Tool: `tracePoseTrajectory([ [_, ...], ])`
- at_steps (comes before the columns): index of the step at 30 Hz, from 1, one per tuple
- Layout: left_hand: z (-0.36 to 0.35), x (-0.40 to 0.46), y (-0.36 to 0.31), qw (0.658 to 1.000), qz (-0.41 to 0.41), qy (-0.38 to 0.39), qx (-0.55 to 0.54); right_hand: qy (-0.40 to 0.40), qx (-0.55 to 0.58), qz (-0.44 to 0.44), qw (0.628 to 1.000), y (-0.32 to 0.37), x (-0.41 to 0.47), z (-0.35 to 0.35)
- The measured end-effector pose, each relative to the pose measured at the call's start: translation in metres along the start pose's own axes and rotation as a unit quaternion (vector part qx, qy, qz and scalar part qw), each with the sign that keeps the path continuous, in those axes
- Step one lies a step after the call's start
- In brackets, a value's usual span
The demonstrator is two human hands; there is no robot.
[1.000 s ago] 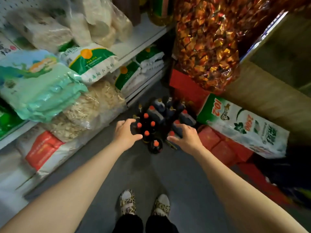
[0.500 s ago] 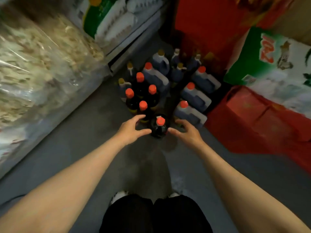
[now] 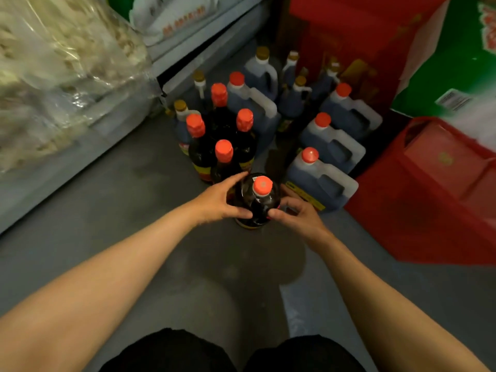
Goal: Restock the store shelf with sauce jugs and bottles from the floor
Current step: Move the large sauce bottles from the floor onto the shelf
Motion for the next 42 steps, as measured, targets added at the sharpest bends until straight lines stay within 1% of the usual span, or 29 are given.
tracePoseTrajectory([
  [2, -0.001, 0.003, 0.003, 1.0, -0.001, -0.015, 0.0, 0.014, 0.021, -0.005, 1.0, -0.002, 0.003, -0.003],
  [4, -0.002, 0.005, 0.006, 1.0, -0.011, -0.02, -0.015, 0.018, 0.067, 0.001, 0.998, -0.007, 0.004, -0.005],
  [6, -0.003, 0.005, 0.01, 0.999, -0.019, -0.025, -0.033, 0.001, 0.112, 0.035, 0.993, -0.013, 0.008, -0.01],
  [8, -0.005, 0.005, 0.011, 0.998, -0.018, -0.023, -0.055, 0.008, 0.159, 0.052, 0.986, -0.016, 0.007, -0.015],
  [10, -0.006, 0.006, 0.012, 0.997, -0.018, -0.019, -0.073, 0.009, 0.173, 0.04, 0.984, -0.015, 0.006, -0.018],
  [13, -0.006, 0.01, 0.015, 0.995, -0.021, -0.014, -0.095, -0.011, 0.189, 0.03, 0.981, -0.018, 0.01, -0.02],
  [17, -0.006, 0.014, 0.016, 0.99, -0.027, -0.026, -0.136, -0.033, 0.205, 0.02, 0.978, -0.016, 0.012, -0.02],
  [21, -0.004, -0.003, -0.006, 0.984, 0.009, -0.04, -0.172, -0.039, 0.21, -0.039, 0.976, 0.011, -0.001, -0.01],
  [25, -0.002, -0.045, -0.054, 0.979, 0.052, -0.06, -0.189, -0.051, 0.212, -0.101, 0.971, 0.071, -0.038, 0.015],
  [30, 0.013, -0.111, -0.136, 0.974, 0.073, -0.074, -0.203, -0.018, 0.196, -0.139, 0.971, 0.166, -0.089, 0.048],
  [32, 0.024, -0.138, -0.174, 0.97, 0.074, -0.059, -0.225, -0.006, 0.194, -0.145, 0.97, 0.206, -0.108, 0.061],
  [35, 0.047, -0.183, -0.239, 0.967, 0.065, -0.036, -0.242, 0.014, 0.198, -0.149, 0.969, 0.274, -0.135, 0.078],
  [37, 0.067, -0.216, -0.282, 0.965, 0.057, -0.041, -0.253, 0.021, 0.197, -0.14, 0.97, 0.326, -0.15, 0.087],
  [42, 0.13, -0.292, -0.381, 0.958, 0.021, -0.108, -0.265, 0.05, 0.185, -0.094, 0.977, 0.469, -0.177, 0.104],
])
Point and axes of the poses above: each hand's wrist, its own x-axis towards the middle knuckle, its own z-axis out of the back of the hand, y = z × x, the point moved 5 cm from there along x, towards the middle knuckle, and after that the axes turned 6 degrees about -x, right-handed, at the moved point
